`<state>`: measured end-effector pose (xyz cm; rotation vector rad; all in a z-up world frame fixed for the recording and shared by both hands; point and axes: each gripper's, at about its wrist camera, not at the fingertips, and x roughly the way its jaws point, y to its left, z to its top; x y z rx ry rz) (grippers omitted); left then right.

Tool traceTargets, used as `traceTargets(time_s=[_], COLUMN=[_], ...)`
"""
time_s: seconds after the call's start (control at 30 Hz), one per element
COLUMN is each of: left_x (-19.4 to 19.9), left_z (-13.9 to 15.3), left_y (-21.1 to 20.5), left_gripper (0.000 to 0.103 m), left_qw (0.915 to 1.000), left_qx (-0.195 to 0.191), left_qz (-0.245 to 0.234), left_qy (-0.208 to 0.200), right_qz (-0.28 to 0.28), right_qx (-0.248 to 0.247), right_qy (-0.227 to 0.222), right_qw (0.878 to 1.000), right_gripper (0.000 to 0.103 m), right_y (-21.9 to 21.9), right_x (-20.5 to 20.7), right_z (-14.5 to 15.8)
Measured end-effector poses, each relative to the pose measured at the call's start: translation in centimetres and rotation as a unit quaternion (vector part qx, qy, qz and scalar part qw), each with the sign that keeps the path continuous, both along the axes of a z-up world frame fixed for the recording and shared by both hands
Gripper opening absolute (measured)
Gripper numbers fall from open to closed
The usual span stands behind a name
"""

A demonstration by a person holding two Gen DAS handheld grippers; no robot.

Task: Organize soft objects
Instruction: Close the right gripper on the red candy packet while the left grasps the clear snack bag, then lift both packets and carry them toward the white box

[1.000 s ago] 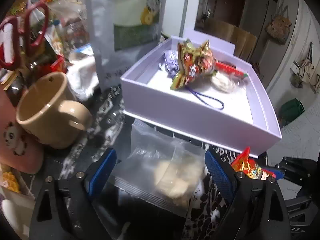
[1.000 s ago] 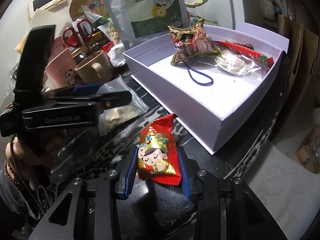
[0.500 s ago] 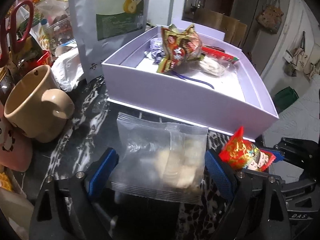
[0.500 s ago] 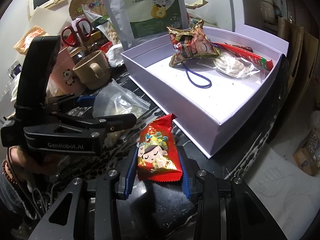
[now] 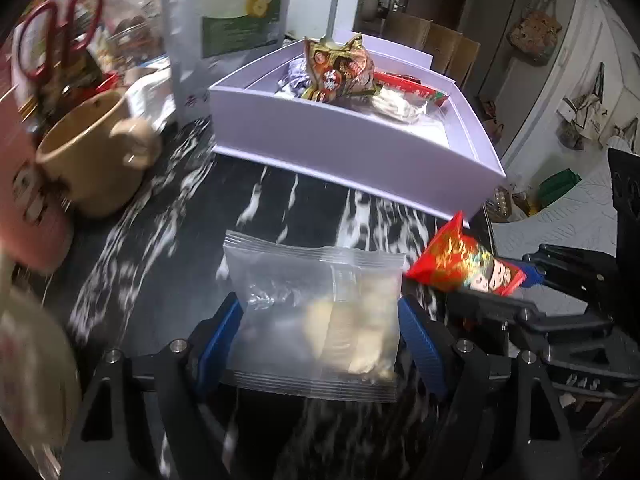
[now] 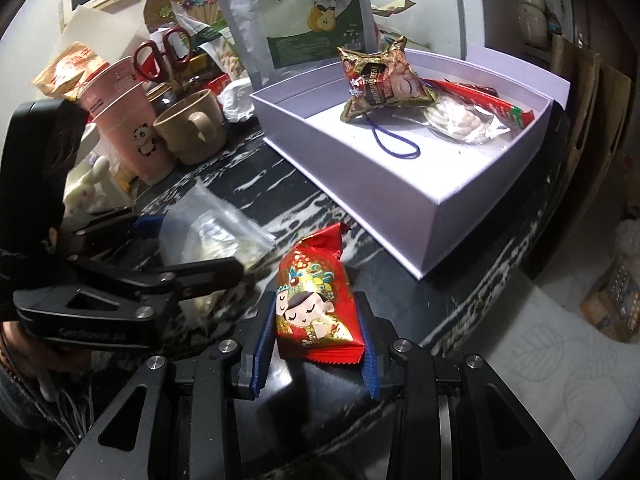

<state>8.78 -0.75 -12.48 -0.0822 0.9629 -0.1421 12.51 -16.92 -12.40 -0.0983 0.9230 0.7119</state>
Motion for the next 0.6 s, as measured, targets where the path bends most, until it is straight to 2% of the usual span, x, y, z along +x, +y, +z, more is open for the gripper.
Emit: traceTargets(time_s=[0.23, 0.43, 0.5, 0.6], left_x=[-4.3, -6.3, -6.4, -6.2], left_z=[0.1, 0.0, -0.4, -1.0], left_y=[0.9, 0.9, 0.7, -0.6], left_gripper=[0.076, 0.075, 0.081, 0.093], left_qw=[0.9994, 0.9990, 0.9990, 0.9971], left_qx=[-0.012, 0.010, 0.013, 0.067], left_qz=[0.030, 0.040, 0.037, 0.027], left_qy=[0.008, 0.017, 0.023, 0.023], right_qz=[0.005, 0.012, 0.015, 0.014], right_qx=[0.004, 0.003, 0.002, 0.003], right_qy=[0.006, 0.006, 0.004, 0.004], right_qw=[1.000, 1.000, 1.000, 1.000], right_gripper=[0.036, 0.036, 0.036, 0.036], right_y=[-0.5, -0.4, -0.4, -0.4], right_x=[-1.7, -3.4, -3.8, -4.0], right_z=[0.0, 0.0, 0.0, 0.0])
